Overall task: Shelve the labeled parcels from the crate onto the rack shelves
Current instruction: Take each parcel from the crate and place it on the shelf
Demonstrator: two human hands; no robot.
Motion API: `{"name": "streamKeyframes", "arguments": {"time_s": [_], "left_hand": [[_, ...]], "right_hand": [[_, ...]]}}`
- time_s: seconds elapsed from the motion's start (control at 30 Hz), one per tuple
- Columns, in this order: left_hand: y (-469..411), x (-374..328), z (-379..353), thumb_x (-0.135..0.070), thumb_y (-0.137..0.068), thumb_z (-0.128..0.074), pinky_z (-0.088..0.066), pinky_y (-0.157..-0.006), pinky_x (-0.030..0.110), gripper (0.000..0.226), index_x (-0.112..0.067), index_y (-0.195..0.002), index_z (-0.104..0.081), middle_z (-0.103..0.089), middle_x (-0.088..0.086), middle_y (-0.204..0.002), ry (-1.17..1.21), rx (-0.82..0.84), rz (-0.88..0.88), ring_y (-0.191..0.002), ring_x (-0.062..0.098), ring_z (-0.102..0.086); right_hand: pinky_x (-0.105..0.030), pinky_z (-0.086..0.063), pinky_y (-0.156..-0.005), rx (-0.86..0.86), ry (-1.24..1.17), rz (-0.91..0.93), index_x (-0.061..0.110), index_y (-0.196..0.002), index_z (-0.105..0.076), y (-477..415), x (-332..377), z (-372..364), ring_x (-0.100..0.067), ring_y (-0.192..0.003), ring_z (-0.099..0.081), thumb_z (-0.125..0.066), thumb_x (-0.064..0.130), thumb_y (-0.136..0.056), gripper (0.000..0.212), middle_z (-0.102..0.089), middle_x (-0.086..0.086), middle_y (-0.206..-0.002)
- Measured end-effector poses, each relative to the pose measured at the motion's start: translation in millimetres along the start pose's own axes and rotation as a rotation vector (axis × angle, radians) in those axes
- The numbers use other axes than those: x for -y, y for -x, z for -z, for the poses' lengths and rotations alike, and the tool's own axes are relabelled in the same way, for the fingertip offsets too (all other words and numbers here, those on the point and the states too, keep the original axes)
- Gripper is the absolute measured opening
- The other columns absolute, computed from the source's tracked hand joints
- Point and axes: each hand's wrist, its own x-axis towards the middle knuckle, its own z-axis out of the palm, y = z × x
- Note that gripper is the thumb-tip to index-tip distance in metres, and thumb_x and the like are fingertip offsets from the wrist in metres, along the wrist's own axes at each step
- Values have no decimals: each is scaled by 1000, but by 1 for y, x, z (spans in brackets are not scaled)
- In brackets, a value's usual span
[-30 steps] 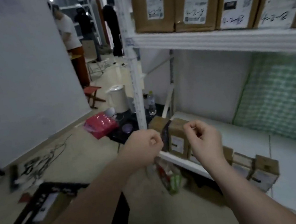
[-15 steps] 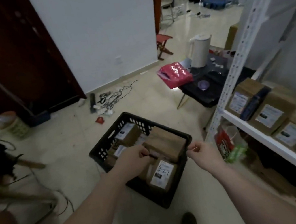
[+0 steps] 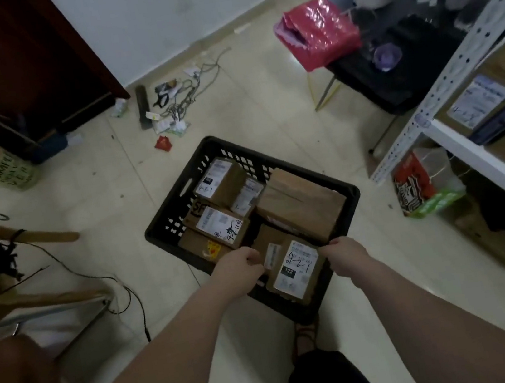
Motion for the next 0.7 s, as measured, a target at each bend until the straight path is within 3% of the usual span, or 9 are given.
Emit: {"name": "streamKeyframes", "arguments": {"time_s": [0.07, 0.17, 0.27, 0.4, 0.5, 0.57, 0.7], "left_hand": [[-21, 1, -8, -25, -96, -53, -48, -91, 29, 39, -16, -134, -51, -55, 5, -130, 38, 27, 35, -107, 19, -57], [-48, 7, -21, -26, -95, -54, -49, -95, 37, 37, -16, -131, -54, -58, 4, -126, 97, 81, 90, -109, 21, -56], [-70, 16, -36, -27, -95, -54, -47, -91, 31, 34, -17, -127, -56, -59, 2, -120, 130, 151, 144, -107, 19, -55], [-99, 24, -55, -27, -94, -55, -43, -97, 32, 42, -14, -134, -51, -54, 6, -133, 122, 255, 231, -118, 23, -51], [-122, 27, -68, -23, -95, -52, -42, -86, 26, 46, -12, -139, -44, -52, 6, -132, 115, 334, 252, -114, 21, -51], [-137, 28, -75, -23, -95, -52, -44, -76, 25, 45, -13, -138, -45, -55, 3, -120, 118, 352, 244, -100, 17, -53], [-159, 30, -81, -14, -95, -53, -46, -81, 30, 37, -13, -132, -47, -57, 5, -119, 153, 350, 272, -103, 22, -55]], "right_hand": [[-30, -38, -63, 27, -16, -57, 7, -87, -56, -17, 0, -9, -25, -75, -54, -59, 20, -91, 14, -54, -6, -77], [-30, -39, -57, 80, -46, -135, 4, -111, -60, -41, -4, -22, -26, -79, -54, -59, 26, -92, 29, -59, -11, -92], [-30, -43, -60, 97, -123, -225, 5, -116, -60, -55, -9, -33, -25, -83, -57, -59, 25, -93, 30, -63, -12, -100], [-37, -51, -85, 117, -185, -305, 2, -123, -59, -74, -16, -55, -32, -108, -63, -60, 22, -92, 37, -64, -16, -117], [-37, -48, -95, 81, -224, -331, -2, -128, -56, -82, -16, -72, -33, -122, -56, -59, 17, -93, 40, -59, -19, -130], [-37, -49, -91, 33, -294, -354, 0, -132, -50, -90, -17, -83, -32, -119, -57, -62, 19, -91, 47, -57, -17, -130], [-29, -54, -67, -89, -523, -401, 6, -129, -47, -102, -19, -102, -25, -103, -62, -67, 24, -80, 56, -60, -8, -120]]}}
